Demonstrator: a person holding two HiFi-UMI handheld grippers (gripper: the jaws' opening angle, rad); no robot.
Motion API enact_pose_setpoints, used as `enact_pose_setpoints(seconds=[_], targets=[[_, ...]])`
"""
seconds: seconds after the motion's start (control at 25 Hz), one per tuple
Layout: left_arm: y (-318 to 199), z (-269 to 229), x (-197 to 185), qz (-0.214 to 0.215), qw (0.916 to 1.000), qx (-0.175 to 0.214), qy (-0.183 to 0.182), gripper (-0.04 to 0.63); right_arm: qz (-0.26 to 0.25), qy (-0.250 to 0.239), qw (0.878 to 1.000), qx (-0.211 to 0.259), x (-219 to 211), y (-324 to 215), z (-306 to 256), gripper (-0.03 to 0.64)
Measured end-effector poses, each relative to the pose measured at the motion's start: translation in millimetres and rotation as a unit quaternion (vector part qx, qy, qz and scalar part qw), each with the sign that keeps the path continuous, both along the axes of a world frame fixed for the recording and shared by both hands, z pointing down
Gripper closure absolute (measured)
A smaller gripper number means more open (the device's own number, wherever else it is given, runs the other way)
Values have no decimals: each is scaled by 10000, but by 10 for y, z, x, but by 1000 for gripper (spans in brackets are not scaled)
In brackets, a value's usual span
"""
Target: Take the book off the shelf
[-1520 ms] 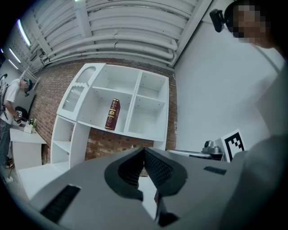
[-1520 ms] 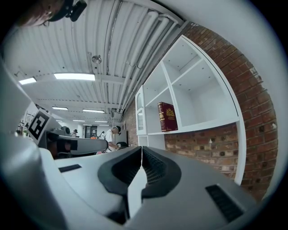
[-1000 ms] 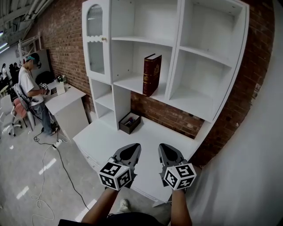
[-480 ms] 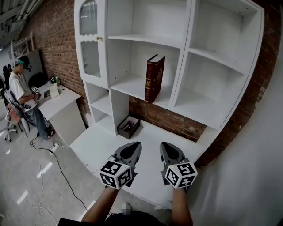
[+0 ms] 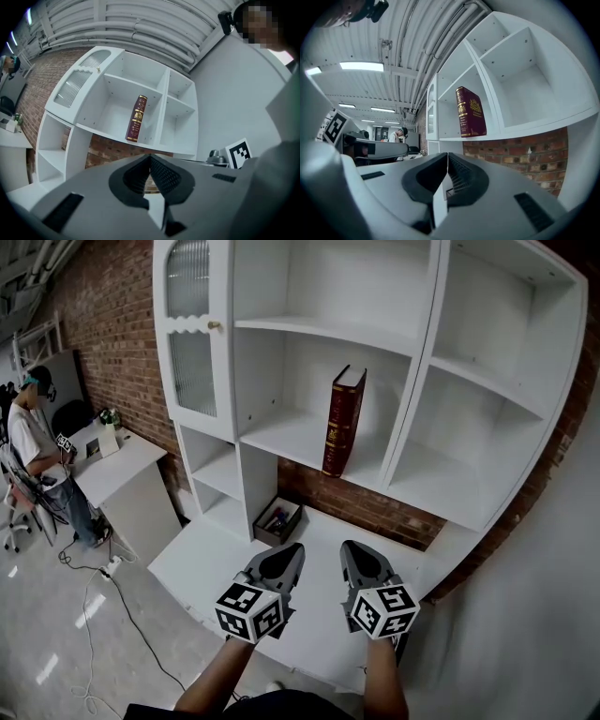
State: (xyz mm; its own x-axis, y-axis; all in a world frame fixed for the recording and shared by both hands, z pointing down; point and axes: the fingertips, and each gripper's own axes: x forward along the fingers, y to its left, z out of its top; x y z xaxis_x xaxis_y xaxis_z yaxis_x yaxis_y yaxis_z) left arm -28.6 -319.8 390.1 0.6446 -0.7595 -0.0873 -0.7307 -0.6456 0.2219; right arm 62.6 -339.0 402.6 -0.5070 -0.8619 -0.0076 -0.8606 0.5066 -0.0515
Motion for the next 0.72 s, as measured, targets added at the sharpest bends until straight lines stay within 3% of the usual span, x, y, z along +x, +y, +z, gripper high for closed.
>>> enact_pose_setpoints(seconds=[0.72], targets=[[-373,7,-383,188,9997,-23,134,578,406,43,9991,-93,-213,-282,69,597]])
